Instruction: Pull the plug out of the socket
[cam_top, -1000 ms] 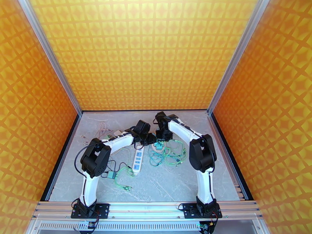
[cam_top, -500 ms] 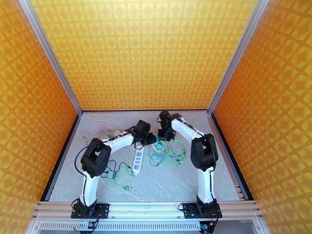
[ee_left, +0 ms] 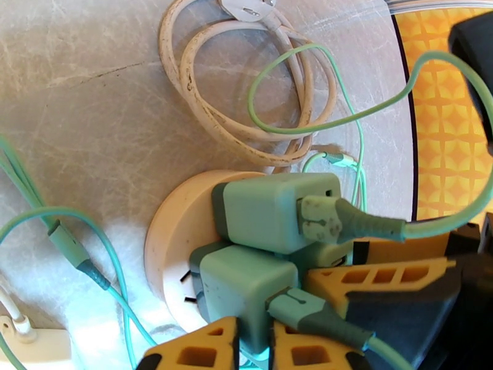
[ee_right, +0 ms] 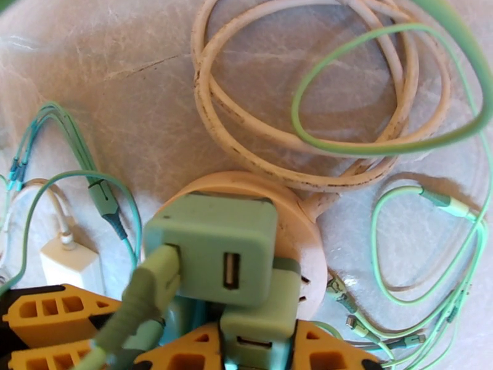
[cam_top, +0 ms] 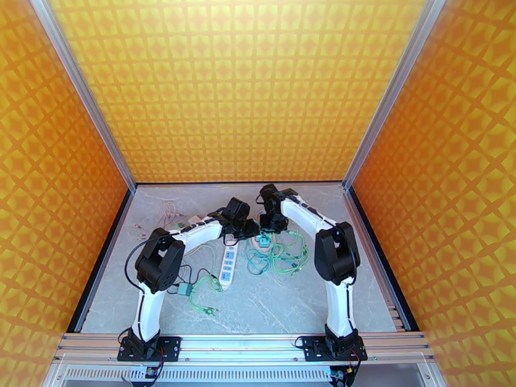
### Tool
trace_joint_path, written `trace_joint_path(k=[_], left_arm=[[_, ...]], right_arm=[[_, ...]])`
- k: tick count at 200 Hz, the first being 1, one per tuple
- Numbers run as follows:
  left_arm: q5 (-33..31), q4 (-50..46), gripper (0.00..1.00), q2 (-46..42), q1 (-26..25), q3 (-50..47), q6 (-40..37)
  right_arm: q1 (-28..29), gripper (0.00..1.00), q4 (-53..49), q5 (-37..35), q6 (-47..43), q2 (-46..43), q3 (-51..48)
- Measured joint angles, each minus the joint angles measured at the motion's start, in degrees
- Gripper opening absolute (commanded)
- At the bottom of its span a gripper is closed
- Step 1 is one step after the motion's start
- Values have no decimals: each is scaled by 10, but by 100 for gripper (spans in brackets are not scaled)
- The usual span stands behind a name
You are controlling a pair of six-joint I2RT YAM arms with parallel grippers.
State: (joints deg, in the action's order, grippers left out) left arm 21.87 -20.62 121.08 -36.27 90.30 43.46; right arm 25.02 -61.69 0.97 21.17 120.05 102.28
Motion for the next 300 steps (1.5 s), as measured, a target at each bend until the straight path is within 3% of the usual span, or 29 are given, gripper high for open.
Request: trace_joint_path(k=[68, 119, 159, 237, 300], left_arm=[[-5, -10, 16, 0, -2, 2, -1], [-21, -3, 16, 0, -9, 2, 0], [-29, 1, 16, 0, -13, 2, 0], [-36, -53, 16, 10, -16, 37, -5], [-39, -60, 16, 10, -16, 40, -6]], right_arm=[[5, 20, -5, -12, 2, 0, 4], [-40, 20, -4, 66, 2, -5, -6], [-47, 19, 0, 77, 0, -10, -14], [4, 19, 5, -13, 5, -11, -14], [3, 19, 5, -14, 7, -14, -14]])
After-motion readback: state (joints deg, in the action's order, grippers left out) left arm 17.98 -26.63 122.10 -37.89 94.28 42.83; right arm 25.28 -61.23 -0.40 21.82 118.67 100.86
